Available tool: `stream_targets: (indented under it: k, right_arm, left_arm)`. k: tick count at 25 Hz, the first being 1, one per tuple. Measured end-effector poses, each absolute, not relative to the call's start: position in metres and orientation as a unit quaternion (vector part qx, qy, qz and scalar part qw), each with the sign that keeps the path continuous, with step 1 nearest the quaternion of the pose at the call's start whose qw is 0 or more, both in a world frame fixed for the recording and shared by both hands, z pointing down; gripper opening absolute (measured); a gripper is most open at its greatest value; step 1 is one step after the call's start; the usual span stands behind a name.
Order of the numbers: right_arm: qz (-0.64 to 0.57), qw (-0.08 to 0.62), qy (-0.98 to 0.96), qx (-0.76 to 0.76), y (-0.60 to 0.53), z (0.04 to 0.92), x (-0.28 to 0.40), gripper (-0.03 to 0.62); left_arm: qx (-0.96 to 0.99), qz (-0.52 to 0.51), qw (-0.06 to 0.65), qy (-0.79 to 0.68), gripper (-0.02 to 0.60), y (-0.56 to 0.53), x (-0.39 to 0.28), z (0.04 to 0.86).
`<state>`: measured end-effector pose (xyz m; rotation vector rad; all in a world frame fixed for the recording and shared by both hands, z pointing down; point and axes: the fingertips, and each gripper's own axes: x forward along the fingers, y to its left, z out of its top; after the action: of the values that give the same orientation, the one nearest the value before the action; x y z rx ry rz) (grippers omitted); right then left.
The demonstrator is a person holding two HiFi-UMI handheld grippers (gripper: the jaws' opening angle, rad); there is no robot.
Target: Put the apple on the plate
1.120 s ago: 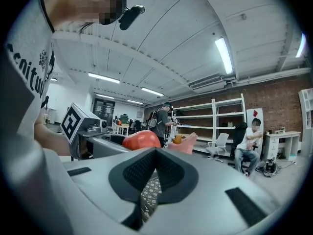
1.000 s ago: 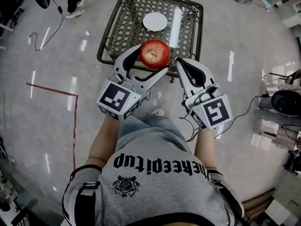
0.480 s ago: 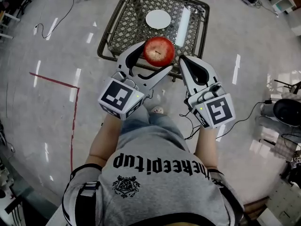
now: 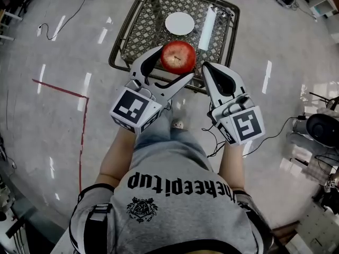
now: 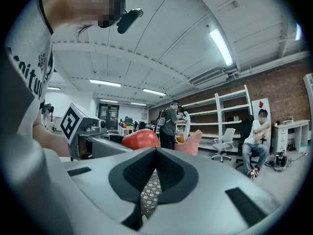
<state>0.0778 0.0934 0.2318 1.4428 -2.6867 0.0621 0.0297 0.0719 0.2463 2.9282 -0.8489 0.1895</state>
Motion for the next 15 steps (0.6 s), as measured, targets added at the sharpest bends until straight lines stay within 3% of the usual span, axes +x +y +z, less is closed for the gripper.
stream_targets:
  k: [15]
  right_arm:
    - [0.026,0.051,-0.871,0.488,0.018,0.233,0.082,-0.002]
  left_arm:
    - [0.962,0.066,0.044,-0.262,0.399,-0.004,0.035,0.25]
